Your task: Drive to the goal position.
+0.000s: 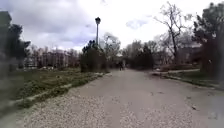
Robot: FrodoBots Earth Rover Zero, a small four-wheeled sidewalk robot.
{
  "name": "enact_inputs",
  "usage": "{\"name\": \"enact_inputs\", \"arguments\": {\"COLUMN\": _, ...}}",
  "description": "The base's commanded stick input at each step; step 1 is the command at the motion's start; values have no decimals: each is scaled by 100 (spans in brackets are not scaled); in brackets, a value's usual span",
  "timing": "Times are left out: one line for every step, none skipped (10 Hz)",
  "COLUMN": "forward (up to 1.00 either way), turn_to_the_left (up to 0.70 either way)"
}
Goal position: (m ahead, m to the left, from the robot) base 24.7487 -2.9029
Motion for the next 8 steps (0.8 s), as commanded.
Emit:
{"name": "enact_inputs", "arguments": {"forward": 70, "turn_to_the_left": 0}}
{"name": "enact_inputs", "arguments": {"forward": 70, "turn_to_the_left": 0}}
{"name": "enact_inputs", "arguments": {"forward": 70, "turn_to_the_left": 0}}
{"name": "enact_inputs", "arguments": {"forward": 70, "turn_to_the_left": 0}}
{"name": "enact_inputs", "arguments": {"forward": 70, "turn_to_the_left": 0}}
{"name": "enact_inputs", "arguments": {"forward": 70, "turn_to_the_left": 0}}
{"name": "enact_inputs", "arguments": {"forward": 70, "turn_to_the_left": -6}}
{"name": "enact_inputs", "arguments": {"forward": 70, "turn_to_the_left": -27}}
